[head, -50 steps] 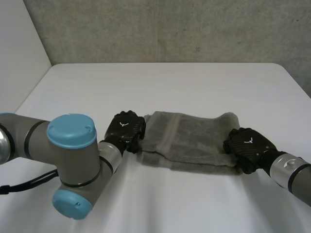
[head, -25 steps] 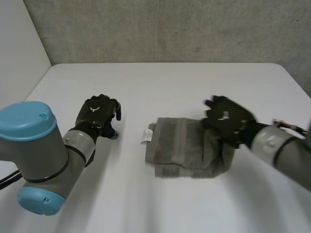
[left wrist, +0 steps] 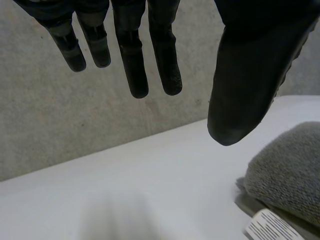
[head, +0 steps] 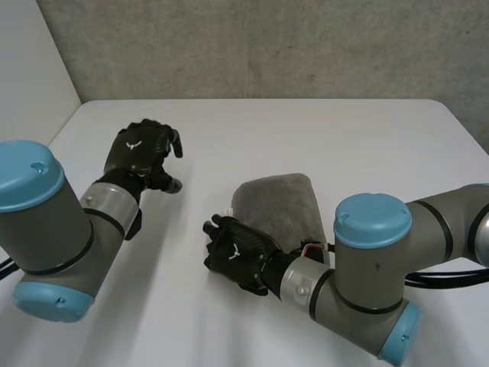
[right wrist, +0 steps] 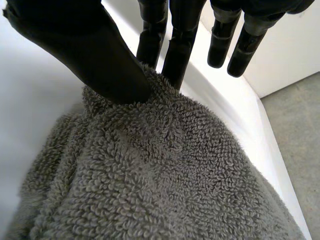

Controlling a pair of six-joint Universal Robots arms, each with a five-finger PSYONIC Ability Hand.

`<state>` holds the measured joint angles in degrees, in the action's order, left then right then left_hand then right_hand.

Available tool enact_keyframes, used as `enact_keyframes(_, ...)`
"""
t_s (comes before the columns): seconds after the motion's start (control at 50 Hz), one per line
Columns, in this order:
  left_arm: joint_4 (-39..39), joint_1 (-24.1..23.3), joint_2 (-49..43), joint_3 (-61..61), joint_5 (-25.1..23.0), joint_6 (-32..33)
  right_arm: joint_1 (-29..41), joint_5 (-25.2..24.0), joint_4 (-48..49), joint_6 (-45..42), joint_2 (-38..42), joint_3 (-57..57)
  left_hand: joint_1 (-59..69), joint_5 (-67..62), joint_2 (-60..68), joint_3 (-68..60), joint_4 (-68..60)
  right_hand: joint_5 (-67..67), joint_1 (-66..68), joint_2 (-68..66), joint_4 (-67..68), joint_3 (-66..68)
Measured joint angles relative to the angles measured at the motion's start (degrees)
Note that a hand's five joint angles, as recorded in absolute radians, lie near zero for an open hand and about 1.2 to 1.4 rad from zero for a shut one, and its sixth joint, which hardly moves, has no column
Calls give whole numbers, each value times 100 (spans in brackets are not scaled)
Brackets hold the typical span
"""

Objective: Fold the towel.

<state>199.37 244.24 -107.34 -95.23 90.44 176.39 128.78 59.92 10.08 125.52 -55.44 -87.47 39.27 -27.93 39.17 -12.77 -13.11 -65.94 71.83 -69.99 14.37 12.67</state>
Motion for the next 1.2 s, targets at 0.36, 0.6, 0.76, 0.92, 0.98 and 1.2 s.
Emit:
enact_keyframes(0.36, 268, 31, -82, 468, -25, 28, -254, 340, 24, 1413, -1170, -712, -1687, 1816, -1743, 0, 0, 6234, -5788, 5567, 0, 0)
enact_keyframes(0.6, 62, -522, -450, 889, 56, 18, -1849, 343, -547, 3121, -2443, -1425, -1987, 2233, -2142, 0, 0, 6234, -5839, 5567, 0, 0)
enact_keyframes(0.76, -302, -1085, -1060, 1067, 201, 26, -2530, 365, -556, 4677, -1951, -1141, -2071, 2296, -2220, 0, 0, 6234, -5838, 5567, 0, 0)
enact_keyframes(0.92, -470, -1470, -1693, 1123, 352, 33, -2445, 681, -400, 5468, -1216, -810, -2071, 2296, -2223, 0, 0, 6234, -5839, 5567, 0, 0)
enact_keyframes(0.98, -473, -1526, -1828, 1108, 368, 42, -2315, 812, -283, 5613, -1034, -722, -2071, 2297, -2223, 0, 0, 6234, -5839, 5567, 0, 0)
enact_keyframes(1.2, -438, -1472, -1952, 1022, 411, 85, -1748, 1236, -26, 5661, -489, -388, -2071, 2298, -2225, 0, 0, 6234, -5839, 5567, 0, 0)
